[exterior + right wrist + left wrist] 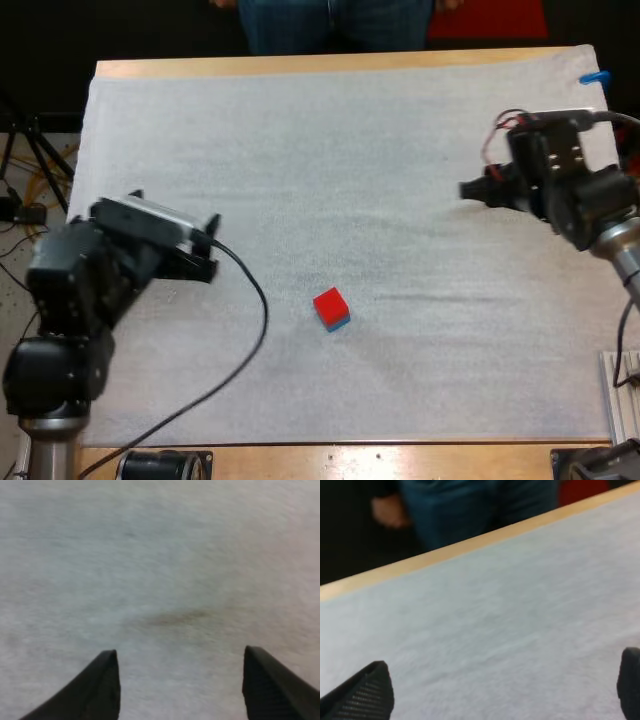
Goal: Stack red cube on blue cube
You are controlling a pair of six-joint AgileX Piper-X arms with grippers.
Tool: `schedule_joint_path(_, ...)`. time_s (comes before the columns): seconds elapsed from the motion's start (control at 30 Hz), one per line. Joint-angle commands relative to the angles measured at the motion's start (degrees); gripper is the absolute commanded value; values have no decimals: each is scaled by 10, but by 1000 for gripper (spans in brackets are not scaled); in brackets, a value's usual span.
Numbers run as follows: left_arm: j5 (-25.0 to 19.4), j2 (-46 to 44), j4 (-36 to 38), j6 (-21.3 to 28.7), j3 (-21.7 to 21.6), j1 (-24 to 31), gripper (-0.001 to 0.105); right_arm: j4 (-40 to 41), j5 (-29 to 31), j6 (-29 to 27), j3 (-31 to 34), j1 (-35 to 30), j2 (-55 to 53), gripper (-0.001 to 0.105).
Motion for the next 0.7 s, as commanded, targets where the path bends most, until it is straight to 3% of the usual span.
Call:
schedule_joint_path(0.0,16,-6,-11,-5,-1,21,87,7,-1,-13,4,-17,-16,52)
schedule_joint_path(0.1,18,-9,-13,-18,-1,58,87,3,0,-18,20,-53,-43,52)
schedule_joint_path(0.4,34,-25,-11,-18,-3,59,87,2,-3,-65,84,-169,-170,52)
schedule_joint_path(0.5,35,-27,-10,-18,-3,59,87,2,-28,-77,101,-196,-226,52)
schedule_joint_path(0.67,39,-56,-4,-21,-4,59,87,2,-121,-104,124,-199,-336,52)
